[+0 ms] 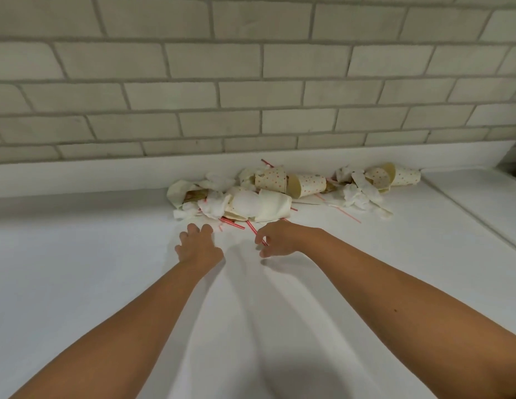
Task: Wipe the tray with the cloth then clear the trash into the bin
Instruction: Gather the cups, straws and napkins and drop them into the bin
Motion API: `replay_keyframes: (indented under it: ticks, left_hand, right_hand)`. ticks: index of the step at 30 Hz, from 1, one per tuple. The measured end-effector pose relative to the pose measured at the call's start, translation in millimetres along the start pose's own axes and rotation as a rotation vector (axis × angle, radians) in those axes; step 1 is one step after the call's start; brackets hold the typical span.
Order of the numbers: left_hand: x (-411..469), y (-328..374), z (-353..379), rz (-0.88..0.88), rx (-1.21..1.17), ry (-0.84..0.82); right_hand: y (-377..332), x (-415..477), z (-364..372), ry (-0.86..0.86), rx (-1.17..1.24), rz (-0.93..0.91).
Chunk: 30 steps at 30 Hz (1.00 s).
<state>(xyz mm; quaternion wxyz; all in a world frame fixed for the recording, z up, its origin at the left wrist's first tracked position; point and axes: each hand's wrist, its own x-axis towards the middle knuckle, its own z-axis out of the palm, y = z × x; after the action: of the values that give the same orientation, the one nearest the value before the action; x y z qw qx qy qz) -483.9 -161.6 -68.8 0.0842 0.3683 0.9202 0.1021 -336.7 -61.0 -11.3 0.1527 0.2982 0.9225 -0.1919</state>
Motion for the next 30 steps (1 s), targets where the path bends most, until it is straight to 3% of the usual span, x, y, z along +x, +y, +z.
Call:
replay_keyframes:
  ticks: [8, 13, 17, 24, 30]
  left_hand:
    - [8, -10, -2, 0.172, -0.214, -0.018]
    - [16, -11, -14, 0.013, -0.636, -0.152]
    - [33, -17, -26, -0.130, -0.884, -0.102]
    - [66, -21, -40, -0.207, -0.956, 0.013]
    - [83, -6, -34, -0.226, -0.800, -0.020]
  right_hand:
    - [-27, 34, 1, 0.023, 0.013, -0.058]
    - [-40, 48, 9, 0.072, 0.130, -0.107]
    - [-50, 59, 18, 0.125, 0.089, -0.136]
    - [-70, 82, 37, 0.175, -0.008, -0.091]
    - [-77, 97, 41, 0.161, -0.108, -0.014]
